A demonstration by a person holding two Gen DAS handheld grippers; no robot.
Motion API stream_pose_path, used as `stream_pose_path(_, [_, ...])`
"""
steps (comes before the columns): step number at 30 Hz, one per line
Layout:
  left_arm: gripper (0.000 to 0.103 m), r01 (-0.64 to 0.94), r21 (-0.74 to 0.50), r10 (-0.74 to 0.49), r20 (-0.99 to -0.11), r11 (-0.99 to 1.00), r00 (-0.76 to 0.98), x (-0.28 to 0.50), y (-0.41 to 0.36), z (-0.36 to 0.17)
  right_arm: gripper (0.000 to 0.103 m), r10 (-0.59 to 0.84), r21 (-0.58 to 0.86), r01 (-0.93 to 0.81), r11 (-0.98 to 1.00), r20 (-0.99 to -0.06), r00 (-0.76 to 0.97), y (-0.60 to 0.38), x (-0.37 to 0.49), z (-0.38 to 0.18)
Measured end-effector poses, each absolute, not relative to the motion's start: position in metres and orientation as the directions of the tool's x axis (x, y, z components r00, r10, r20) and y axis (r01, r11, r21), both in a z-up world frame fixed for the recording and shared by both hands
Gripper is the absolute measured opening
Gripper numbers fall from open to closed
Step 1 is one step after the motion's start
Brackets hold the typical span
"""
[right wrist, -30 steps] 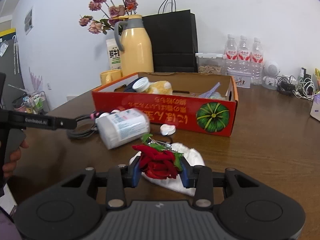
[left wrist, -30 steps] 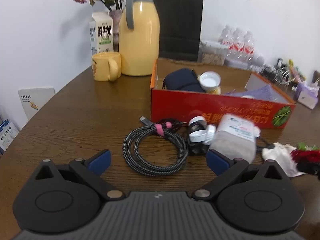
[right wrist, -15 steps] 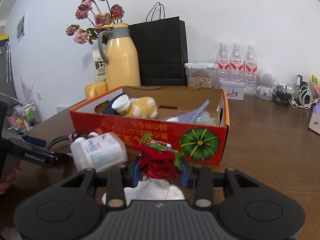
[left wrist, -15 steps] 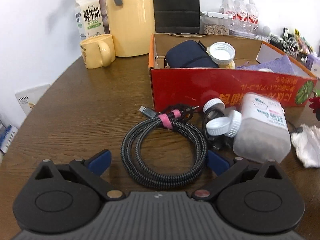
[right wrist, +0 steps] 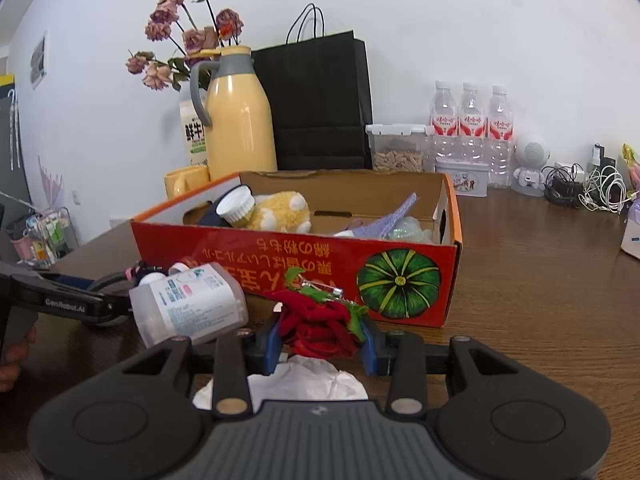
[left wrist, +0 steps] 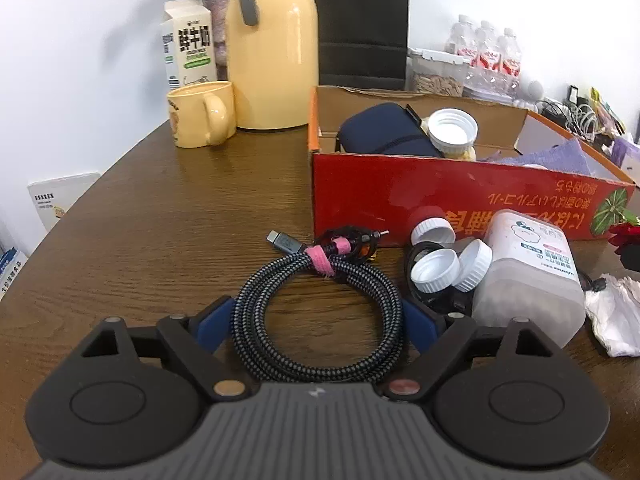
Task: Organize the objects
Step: 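Grasp the black braided cable with the left tool while the right lifts the rose, then lower the cable and rose into the box and open both tools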
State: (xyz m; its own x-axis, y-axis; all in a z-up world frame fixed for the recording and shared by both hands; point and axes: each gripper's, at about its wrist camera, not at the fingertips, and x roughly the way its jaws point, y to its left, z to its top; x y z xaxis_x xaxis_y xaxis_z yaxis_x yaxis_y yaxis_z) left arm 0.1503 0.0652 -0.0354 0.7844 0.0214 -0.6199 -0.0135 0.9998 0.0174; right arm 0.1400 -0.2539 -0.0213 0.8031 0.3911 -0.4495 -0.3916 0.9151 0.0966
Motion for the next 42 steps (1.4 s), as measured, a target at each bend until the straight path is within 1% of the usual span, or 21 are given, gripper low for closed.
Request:
stream_pose_path(3, [0.087, -0.037, -0.009, 0.024, -0.604, 0.999, 0.797, 0.145, 0.070, -0.033, 0.037, 0.393, 0.095, -0.394, 0.914, -0.441, 0.807, -0.254, 0.139, -0.021])
stream_pose_path(11, [0.087, -0.065, -0.044, 0.033, -0.513, 0.997, 0.858, 0.123, 0.071, -0.017, 0.037, 0.392, 0.079, -0.398, 0.914, -0.424, 0.817, -0.253, 0.132, -0.017])
stream_pose_path(15, [0.087, -0.045, -0.054, 0.015, -0.471, 0.998, 0.882, 0.118, 0.067, 0.001, 0.037, 0.402, 0.059, -0.413, 0.909, -0.388, 0.830, -0.254, 0.123, -0.003])
stream_pose_path(19, [0.087, 0.006, -0.046, -0.024, -0.389, 0.999, 0.921, 0.119, 0.054, 0.030, 0.037, 0.401, 0.024, -0.421, 0.907, -0.357, 0.844, -0.252, 0.127, 0.014])
stream_pose_path(23, [0.087, 0.046, -0.041, -0.056, -0.316, 0.998, 0.947, 0.137, 0.035, 0.057, 0.037, 0.403, 0.005, -0.424, 0.906, -0.321, 0.857, -0.246, 0.147, 0.033])
stream_pose_path(26, [0.087, 0.062, -0.051, -0.074, -0.290, 0.997, 0.954, 0.161, 0.017, 0.069, 0.038, 0.400, 0.004, -0.418, 0.908, -0.304, 0.865, -0.234, 0.172, 0.044])
stream_pose_path(30, [0.087, 0.067, -0.080, -0.087, -0.286, 0.995, 0.954, 0.199, -0.004, 0.075, 0.038, 0.377, 0.016, -0.390, 0.920, -0.303, 0.876, -0.215, 0.211, 0.048])
stream_pose_path(33, [0.087, 0.048, -0.089, -0.073, -0.311, 0.995, 0.948, 0.228, -0.014, 0.068, 0.038, 0.340, 0.033, -0.347, 0.937, -0.313, 0.887, -0.207, 0.246, 0.042])
stream_pose_path(35, [0.087, 0.033, -0.091, -0.063, -0.343, 0.995, 0.937, 0.246, -0.017, 0.058, 0.038, 0.327, 0.060, -0.327, 0.943, -0.338, 0.883, -0.206, 0.263, 0.033])
stream_pose_path(39, [0.087, 0.040, -0.069, -0.065, -0.405, 0.997, 0.912, 0.261, -0.018, 0.037, 0.038, 0.327, 0.073, -0.328, 0.942, -0.421, 0.846, -0.209, 0.278, 0.008])
stream_pose_path(42, [0.087, 0.045, -0.063, -0.067, -0.423, 0.997, 0.904, 0.263, -0.018, 0.030, 0.038, 0.323, 0.064, -0.329, 0.942, -0.435, 0.841, -0.207, 0.279, 0.002])
